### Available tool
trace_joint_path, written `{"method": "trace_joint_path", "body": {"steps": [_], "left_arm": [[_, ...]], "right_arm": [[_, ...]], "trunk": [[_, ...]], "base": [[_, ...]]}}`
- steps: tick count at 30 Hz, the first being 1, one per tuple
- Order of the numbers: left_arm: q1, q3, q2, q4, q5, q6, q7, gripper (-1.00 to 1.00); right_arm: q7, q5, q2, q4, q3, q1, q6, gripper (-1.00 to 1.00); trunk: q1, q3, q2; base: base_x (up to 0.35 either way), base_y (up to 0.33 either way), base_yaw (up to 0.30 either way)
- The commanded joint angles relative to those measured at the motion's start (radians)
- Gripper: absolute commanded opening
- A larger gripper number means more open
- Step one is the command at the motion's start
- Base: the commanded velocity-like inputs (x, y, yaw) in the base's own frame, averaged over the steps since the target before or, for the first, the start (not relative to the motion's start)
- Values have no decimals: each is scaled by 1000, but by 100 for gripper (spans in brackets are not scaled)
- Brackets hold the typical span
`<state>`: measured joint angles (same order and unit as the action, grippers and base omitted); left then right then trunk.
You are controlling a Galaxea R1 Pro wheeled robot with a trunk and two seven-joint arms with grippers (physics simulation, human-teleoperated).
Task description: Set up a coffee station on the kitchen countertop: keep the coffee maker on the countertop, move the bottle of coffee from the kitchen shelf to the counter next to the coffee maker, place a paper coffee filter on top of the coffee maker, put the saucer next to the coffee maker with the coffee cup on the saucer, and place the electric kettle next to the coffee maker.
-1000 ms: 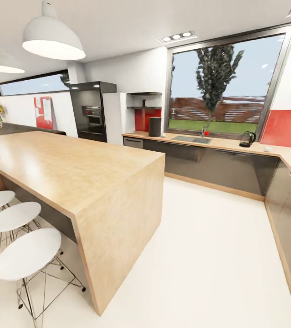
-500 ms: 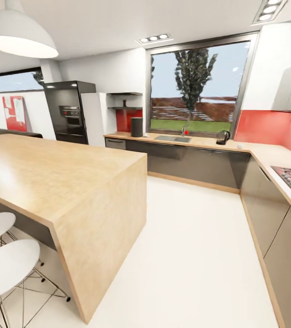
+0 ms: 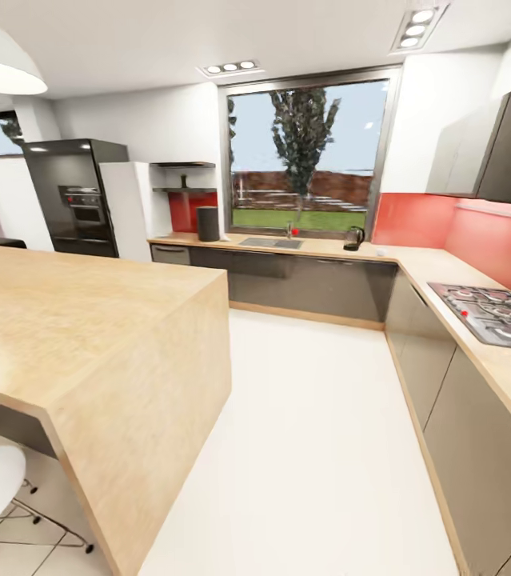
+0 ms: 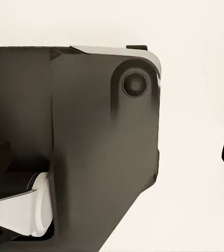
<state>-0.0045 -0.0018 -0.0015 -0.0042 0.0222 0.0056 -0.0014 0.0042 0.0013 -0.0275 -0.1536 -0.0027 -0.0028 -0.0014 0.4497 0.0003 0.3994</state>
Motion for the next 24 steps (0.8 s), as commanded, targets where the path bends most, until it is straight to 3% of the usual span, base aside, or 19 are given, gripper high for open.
{"method": "trace_joint_path", "body": {"steps": [1, 24], "left_arm": [[0, 0, 0, 0, 2, 1, 0, 100], [-1, 0, 1, 0, 2, -5, 0, 100]], "right_arm": [[0, 0, 0, 0, 0, 0, 0, 100], [0, 0, 0, 0, 0, 0, 0, 100]], "trunk": [[0, 0, 1], [0, 0, 1]], "base": [[0, 0, -267], [0, 0, -267]]}}
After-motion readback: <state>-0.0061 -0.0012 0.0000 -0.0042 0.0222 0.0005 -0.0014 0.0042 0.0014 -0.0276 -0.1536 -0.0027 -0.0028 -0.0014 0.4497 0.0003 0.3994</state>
